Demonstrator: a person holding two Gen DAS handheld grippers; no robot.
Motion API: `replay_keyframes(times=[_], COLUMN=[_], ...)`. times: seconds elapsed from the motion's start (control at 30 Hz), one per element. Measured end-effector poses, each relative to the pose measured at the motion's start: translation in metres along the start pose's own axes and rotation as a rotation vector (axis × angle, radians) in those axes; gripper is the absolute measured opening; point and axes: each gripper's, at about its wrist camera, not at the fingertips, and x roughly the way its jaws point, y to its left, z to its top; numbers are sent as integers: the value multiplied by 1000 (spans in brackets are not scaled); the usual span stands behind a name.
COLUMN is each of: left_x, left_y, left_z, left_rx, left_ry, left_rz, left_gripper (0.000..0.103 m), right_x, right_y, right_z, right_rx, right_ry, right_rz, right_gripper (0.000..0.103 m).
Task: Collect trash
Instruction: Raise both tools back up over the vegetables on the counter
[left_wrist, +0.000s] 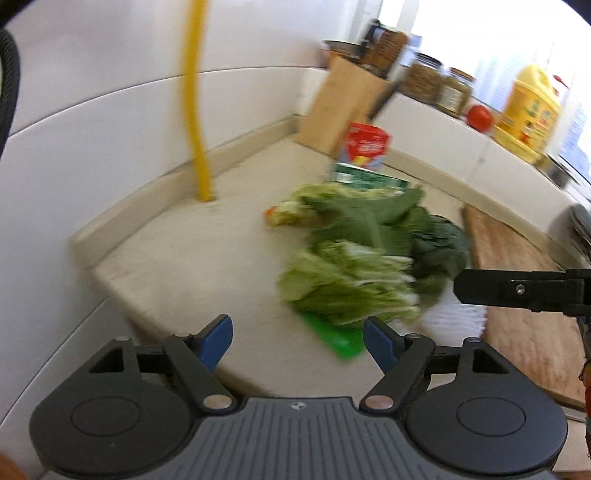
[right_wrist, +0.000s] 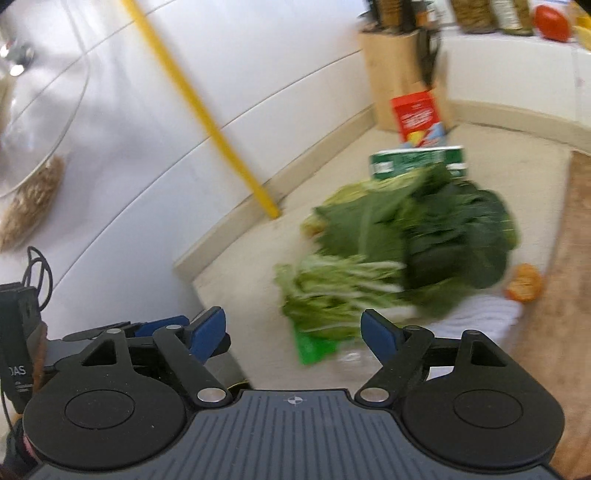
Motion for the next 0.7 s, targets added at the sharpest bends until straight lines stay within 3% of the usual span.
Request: replay_keyframes(times=[0.23, 0.57, 0.7], left_x=[28, 74, 96], left_y=[-39, -63, -67], left_z=[16, 34, 38], left_rx=[81, 200, 202], left_ry=[1, 14, 45], left_rz=[-65, -20, 5], left_gripper=[83, 88, 89], right_x=[-19, -31, -31], right_y=[-32, -70, -83], right_z=[-6, -12, -12], right_rx=[50, 103, 118], right_ry=[-10, 13, 24], right_rz=[-61, -61, -48], right_gripper=[87, 88, 89])
